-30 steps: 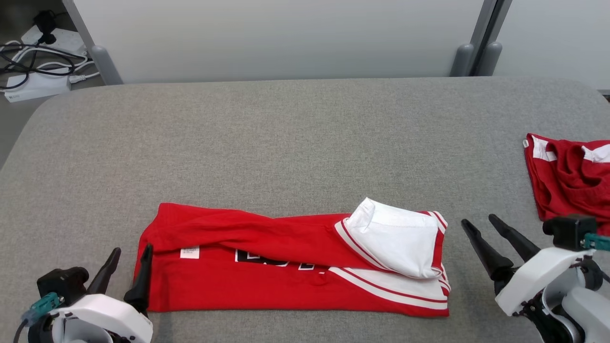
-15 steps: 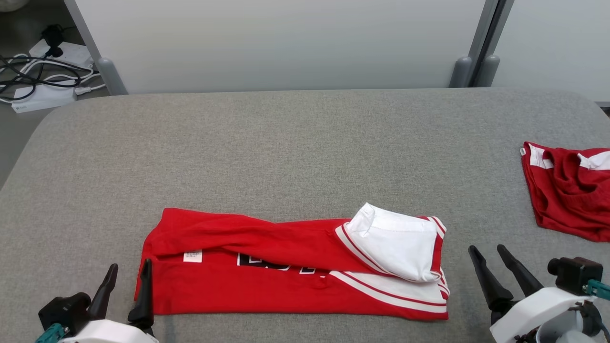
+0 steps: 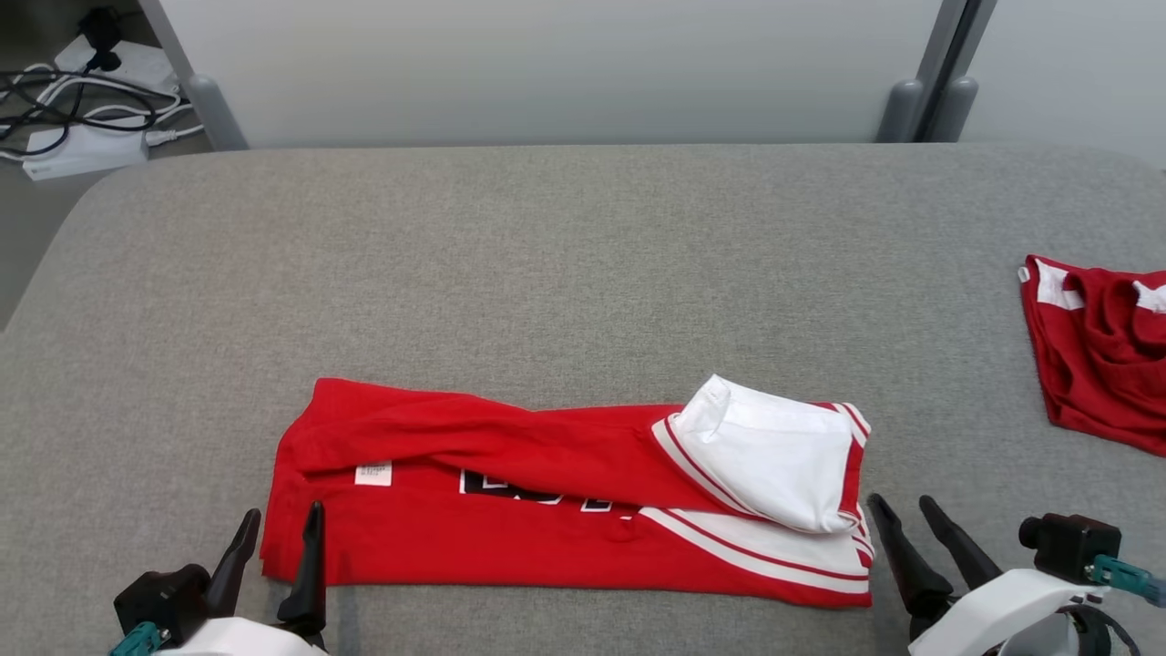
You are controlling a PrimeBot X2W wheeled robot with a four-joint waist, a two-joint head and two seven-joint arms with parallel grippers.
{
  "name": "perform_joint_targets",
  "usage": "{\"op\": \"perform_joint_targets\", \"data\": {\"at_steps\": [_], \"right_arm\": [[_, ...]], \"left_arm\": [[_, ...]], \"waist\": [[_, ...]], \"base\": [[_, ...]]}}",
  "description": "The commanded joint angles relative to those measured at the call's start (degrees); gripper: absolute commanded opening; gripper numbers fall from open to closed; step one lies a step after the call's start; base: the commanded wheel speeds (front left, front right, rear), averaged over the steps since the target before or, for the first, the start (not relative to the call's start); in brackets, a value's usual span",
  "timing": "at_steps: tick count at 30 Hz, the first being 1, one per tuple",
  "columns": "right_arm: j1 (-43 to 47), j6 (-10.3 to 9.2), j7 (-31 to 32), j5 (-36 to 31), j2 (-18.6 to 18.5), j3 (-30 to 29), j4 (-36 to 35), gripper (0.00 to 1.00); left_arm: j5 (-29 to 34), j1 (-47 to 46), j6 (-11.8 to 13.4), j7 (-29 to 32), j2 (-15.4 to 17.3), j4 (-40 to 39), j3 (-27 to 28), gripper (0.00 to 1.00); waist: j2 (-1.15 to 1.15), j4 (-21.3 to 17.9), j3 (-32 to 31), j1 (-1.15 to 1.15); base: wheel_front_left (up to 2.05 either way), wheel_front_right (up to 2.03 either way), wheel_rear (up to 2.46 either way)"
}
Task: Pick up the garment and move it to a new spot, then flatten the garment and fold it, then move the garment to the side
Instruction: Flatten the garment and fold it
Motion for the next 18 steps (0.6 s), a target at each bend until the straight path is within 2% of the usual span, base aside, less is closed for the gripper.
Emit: {"op": "perform_joint_targets", "data": {"at_steps": [1, 18], "right_arm": [[-2.1, 0.17, 0.1, 2.7, -1.1, 2.4, -0.3, 1.00], [-7.5, 0.17, 2.7, 15.1, -1.3, 8.9, 6.0, 1.00]], "left_arm": [[1.1, -3.6, -0.6, -0.8, 0.3, -0.7, 2.2, 1.00], [-0.2, -6.4, -0.9, -0.8, 1.2, -1.9, -1.1, 1.00]], "waist": [[0.00, 1.1, 1.0, 0.00], [0.00, 5.0, 5.1, 0.00]], "base": [[0.00, 0.00, 0.00], [0.00, 0.00, 0.00]]}}
